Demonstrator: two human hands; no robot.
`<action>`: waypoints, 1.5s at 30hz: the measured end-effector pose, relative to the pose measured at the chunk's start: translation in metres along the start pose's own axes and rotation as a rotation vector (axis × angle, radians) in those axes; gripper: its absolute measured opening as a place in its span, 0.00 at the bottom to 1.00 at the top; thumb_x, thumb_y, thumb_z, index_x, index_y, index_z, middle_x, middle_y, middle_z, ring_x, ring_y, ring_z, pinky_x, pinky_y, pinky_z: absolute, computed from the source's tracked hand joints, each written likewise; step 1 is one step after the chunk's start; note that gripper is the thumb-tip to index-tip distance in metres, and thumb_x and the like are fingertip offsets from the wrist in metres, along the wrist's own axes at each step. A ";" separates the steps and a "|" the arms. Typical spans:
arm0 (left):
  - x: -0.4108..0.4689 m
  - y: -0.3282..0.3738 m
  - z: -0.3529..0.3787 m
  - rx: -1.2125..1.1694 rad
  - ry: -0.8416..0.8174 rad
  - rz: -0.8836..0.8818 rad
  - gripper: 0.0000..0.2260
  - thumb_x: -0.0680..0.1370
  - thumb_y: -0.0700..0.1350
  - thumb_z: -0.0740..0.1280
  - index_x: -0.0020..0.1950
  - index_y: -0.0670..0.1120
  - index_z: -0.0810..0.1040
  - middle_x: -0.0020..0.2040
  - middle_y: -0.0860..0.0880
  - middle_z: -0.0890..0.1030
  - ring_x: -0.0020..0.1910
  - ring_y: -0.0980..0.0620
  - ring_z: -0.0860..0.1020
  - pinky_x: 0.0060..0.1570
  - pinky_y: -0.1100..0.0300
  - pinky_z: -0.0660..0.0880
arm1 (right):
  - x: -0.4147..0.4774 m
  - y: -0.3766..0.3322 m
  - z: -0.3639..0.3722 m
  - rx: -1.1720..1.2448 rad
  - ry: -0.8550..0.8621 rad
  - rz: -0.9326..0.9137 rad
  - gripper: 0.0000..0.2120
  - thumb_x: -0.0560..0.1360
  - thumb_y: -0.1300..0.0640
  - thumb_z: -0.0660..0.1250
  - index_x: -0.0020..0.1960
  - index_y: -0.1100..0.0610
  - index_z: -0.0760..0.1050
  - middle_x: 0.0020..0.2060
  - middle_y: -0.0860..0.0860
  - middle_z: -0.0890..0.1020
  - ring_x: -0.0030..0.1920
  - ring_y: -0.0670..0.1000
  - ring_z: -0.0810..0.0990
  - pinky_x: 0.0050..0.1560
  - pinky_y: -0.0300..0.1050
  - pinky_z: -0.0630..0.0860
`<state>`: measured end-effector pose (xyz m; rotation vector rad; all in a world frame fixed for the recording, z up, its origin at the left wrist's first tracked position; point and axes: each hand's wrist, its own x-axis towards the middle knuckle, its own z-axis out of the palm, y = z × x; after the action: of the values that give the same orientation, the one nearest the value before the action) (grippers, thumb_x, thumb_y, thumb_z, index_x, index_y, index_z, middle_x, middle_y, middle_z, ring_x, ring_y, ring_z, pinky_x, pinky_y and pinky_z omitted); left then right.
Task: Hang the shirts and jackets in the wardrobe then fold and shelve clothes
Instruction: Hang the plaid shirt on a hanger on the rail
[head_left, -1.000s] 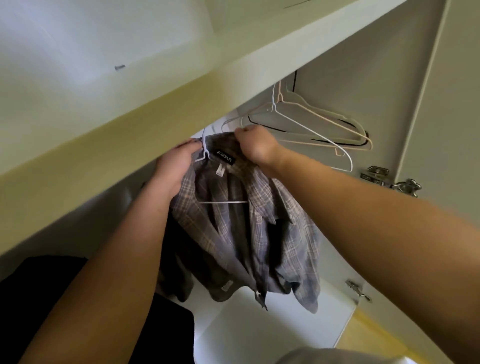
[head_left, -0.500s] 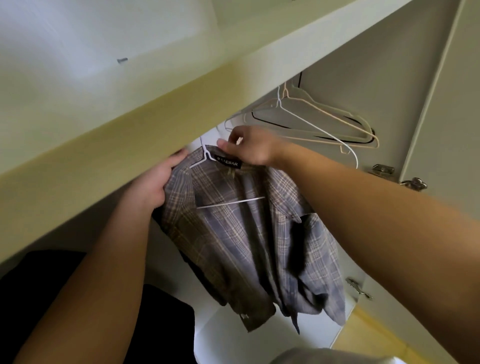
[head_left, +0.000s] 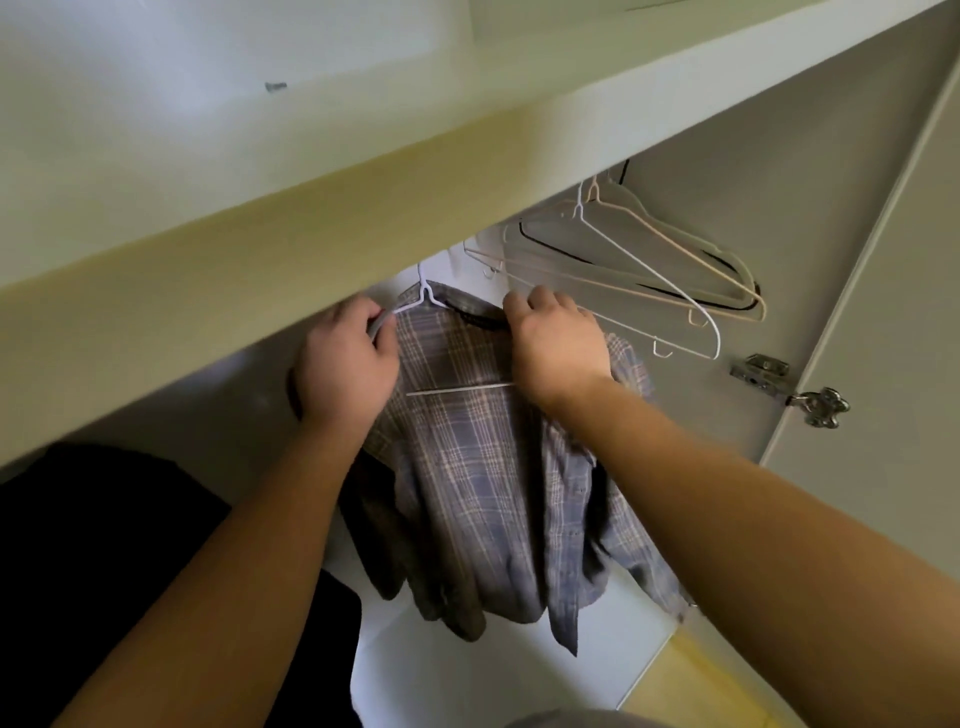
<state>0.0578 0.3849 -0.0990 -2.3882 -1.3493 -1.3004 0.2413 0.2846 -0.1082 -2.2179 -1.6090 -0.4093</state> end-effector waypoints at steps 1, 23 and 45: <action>-0.003 0.000 0.000 0.003 0.012 0.026 0.08 0.80 0.48 0.67 0.47 0.43 0.78 0.44 0.40 0.80 0.39 0.36 0.78 0.34 0.50 0.74 | -0.004 0.001 0.001 0.009 -0.025 0.021 0.19 0.73 0.65 0.64 0.63 0.59 0.68 0.56 0.59 0.75 0.56 0.63 0.75 0.44 0.52 0.70; -0.112 -0.022 0.061 -0.474 -0.325 -0.710 0.08 0.76 0.41 0.73 0.50 0.38 0.82 0.51 0.40 0.84 0.51 0.44 0.81 0.54 0.56 0.74 | -0.067 0.031 0.078 0.610 -0.261 0.781 0.11 0.67 0.54 0.65 0.49 0.49 0.76 0.43 0.53 0.79 0.51 0.61 0.79 0.61 0.57 0.73; -0.163 0.014 0.077 -0.620 -0.327 -0.534 0.17 0.76 0.38 0.73 0.61 0.41 0.70 0.50 0.52 0.77 0.45 0.63 0.78 0.39 0.75 0.74 | -0.126 0.035 0.126 1.537 -0.291 0.923 0.11 0.73 0.56 0.76 0.51 0.57 0.78 0.41 0.53 0.85 0.43 0.54 0.86 0.40 0.49 0.83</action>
<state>0.0770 0.3057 -0.2609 -2.8486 -2.0304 -1.7161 0.2384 0.2261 -0.2797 -1.3959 -0.3586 1.0670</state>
